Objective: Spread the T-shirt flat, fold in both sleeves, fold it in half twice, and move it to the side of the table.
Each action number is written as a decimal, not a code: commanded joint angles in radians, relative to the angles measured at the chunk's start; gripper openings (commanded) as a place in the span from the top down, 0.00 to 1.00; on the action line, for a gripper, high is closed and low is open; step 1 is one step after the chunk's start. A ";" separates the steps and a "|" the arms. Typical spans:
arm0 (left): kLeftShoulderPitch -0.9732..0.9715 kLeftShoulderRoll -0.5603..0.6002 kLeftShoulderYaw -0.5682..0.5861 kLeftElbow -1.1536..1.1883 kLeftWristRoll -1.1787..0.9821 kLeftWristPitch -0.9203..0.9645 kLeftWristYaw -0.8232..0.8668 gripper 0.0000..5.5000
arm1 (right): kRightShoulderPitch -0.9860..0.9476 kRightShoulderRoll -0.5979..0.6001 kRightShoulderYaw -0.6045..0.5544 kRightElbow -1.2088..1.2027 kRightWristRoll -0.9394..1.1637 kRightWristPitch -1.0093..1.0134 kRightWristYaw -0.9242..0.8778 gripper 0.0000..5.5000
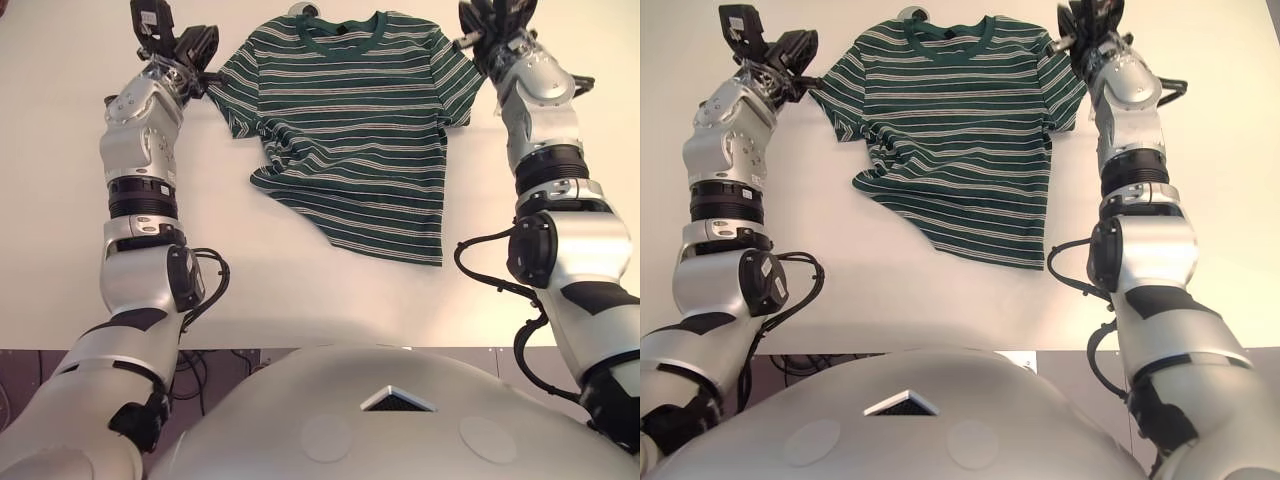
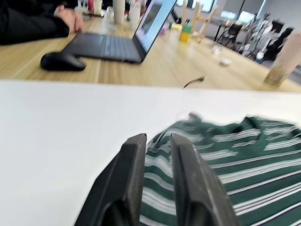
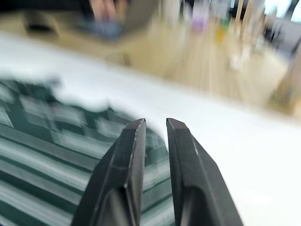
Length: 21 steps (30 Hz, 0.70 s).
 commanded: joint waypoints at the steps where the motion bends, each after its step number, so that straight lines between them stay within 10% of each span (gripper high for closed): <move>1: 0.080 0.033 -0.017 -0.133 -0.024 0.073 -0.061 0.84 | 0.168 -0.058 0.108 -0.436 0.188 0.250 0.420 0.86; 8: 0.352 0.055 -0.083 -0.547 -0.131 0.247 -0.212 0.84 | 0.494 -0.417 0.351 -1.012 0.355 0.655 0.946 0.86; 21: 0.715 0.393 -0.163 -0.915 -0.134 0.349 -0.452 0.84 | 0.633 -0.406 0.475 -1.000 0.139 0.562 0.783 0.86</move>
